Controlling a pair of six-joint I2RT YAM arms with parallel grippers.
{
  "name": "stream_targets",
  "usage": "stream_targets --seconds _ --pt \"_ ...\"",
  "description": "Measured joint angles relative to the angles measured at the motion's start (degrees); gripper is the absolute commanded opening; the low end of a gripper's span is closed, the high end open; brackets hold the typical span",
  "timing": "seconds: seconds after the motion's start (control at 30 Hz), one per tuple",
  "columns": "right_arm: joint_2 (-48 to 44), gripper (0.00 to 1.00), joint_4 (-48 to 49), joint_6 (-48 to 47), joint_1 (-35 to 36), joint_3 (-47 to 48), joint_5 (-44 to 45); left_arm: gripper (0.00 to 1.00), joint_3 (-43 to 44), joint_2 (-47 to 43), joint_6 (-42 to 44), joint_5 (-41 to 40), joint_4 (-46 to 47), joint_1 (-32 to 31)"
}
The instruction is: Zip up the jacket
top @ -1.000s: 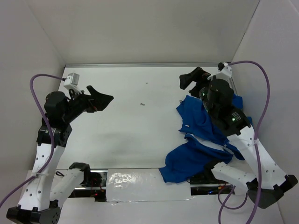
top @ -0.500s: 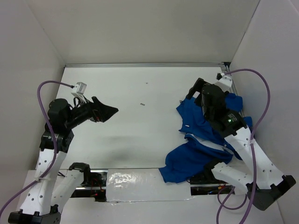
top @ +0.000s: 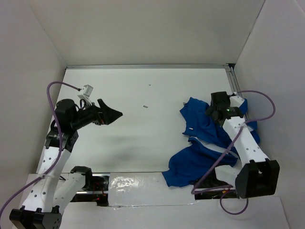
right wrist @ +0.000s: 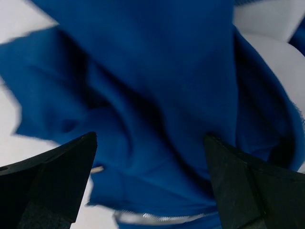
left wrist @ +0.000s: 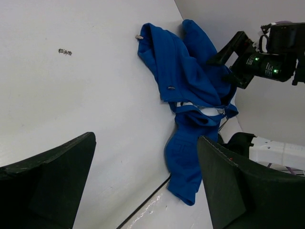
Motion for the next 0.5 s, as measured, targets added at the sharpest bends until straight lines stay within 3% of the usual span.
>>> stream_targets --seconds 0.2,0.3,0.33,0.4,0.43,0.5 --pt "7.61 0.99 1.77 -0.79 -8.81 -2.49 -3.52 0.99 0.00 2.51 0.00 -0.02 0.02 -0.07" --pt "12.85 0.76 3.91 -2.54 -9.05 -2.47 -5.62 0.99 0.00 3.61 0.02 -0.02 0.02 -0.09" --pt "14.43 0.49 5.03 -3.82 -8.68 -2.43 -7.06 0.99 0.00 4.11 0.02 -0.04 0.04 -0.09" --pt "18.36 0.33 5.79 -4.92 -6.36 -2.01 -7.67 0.99 0.00 5.22 0.02 -0.02 0.04 -0.09" --pt "19.69 0.20 6.80 -5.64 -4.39 -1.81 -8.48 0.99 0.00 5.81 0.04 -0.02 0.04 -0.09" --pt "21.75 0.08 8.76 -7.45 0.61 -0.81 -10.40 0.99 0.00 6.91 0.04 -0.02 0.04 -0.09"
